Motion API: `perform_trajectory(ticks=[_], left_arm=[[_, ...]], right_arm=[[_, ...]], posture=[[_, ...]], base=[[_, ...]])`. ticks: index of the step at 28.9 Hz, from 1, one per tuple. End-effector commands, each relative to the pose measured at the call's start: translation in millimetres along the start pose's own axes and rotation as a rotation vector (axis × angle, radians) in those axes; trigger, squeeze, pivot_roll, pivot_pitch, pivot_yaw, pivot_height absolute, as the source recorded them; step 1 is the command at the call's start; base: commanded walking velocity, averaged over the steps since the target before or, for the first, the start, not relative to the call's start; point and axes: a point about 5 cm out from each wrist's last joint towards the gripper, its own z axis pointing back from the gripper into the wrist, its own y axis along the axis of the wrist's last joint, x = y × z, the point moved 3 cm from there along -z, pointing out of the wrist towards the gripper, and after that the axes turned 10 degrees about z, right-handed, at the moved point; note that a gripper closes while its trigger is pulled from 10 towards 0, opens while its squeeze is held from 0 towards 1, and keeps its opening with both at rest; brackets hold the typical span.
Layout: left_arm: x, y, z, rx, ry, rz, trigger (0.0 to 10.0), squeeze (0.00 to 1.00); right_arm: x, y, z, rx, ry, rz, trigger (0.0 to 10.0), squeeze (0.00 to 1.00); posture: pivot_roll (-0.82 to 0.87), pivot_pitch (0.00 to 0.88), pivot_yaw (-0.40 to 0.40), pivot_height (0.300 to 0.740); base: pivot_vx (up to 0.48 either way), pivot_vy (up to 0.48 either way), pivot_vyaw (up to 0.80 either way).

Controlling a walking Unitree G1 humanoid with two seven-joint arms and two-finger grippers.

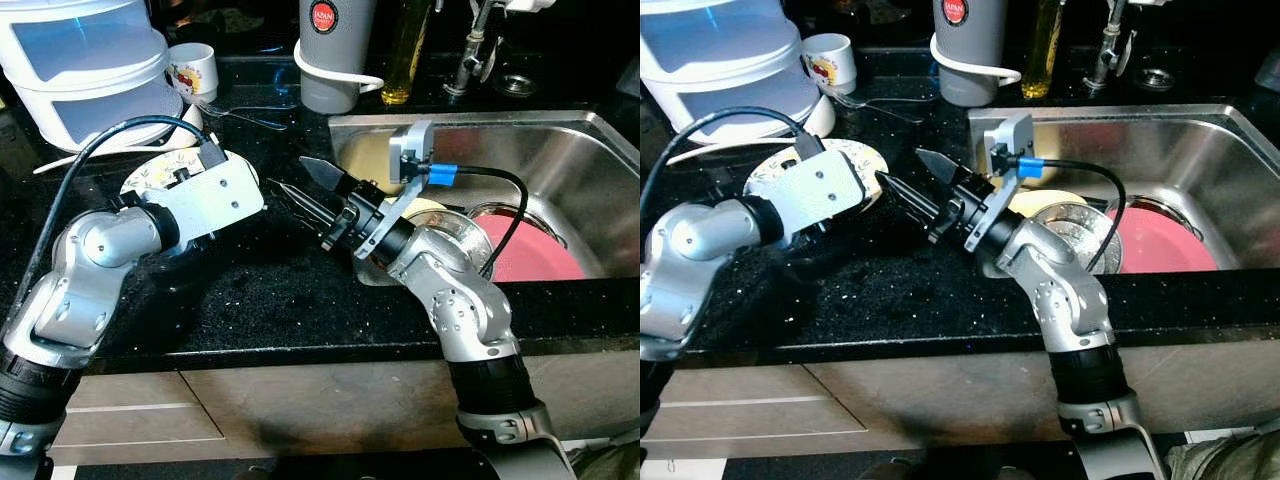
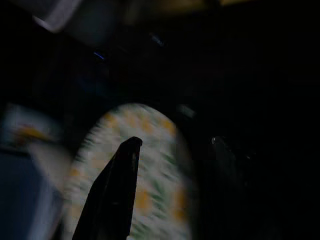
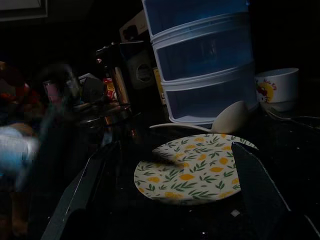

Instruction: Kitchen organization

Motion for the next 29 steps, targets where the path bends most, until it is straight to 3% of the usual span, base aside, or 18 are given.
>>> perform_trajectory(ticks=[1,9,13,19,29], left_arm=[[6.8,-5,1.5,-0.047,-0.044,0.004,10.0,0.0],[8.7,-15,4.8,-0.141,-0.077,-0.015,10.0,0.0],[-7.4,-21,11.9,-0.19,0.008,-0.04,10.0,0.0],[-19.9,-26,18.0,-0.235,0.069,-0.06,10.0,0.0],[-32.1,-49,28.4,-0.345,0.125,-0.067,10.0,0.0]], right_arm=[[-0.1,4,-0.5,0.011,-0.004,0.014,10.0,0.0],[0.2,4,-0.5,0.011,-0.006,0.014,10.0,0.0],[1.3,3,1.2,0.009,-0.013,0.013,10.0,0.0],[0.8,3,1.3,0.009,-0.014,0.01,10.0,0.0],[1.6,3,2.2,0.007,-0.02,0.011,10.0,0.0]], posture=[[0.08,0.046,-0.035,0.732],[0.08,0.049,-0.031,0.732],[0.08,0.05,-0.03,0.732],[0.08,0.057,-0.03,0.732],[0.07,0.06,-0.03,0.732]], base=[[0.0,0.0,0.0],[0.0,0.0,0.0],[0.0,0.0,0.0],[0.0,0.0,0.0],[0.0,0.0,0.0]])
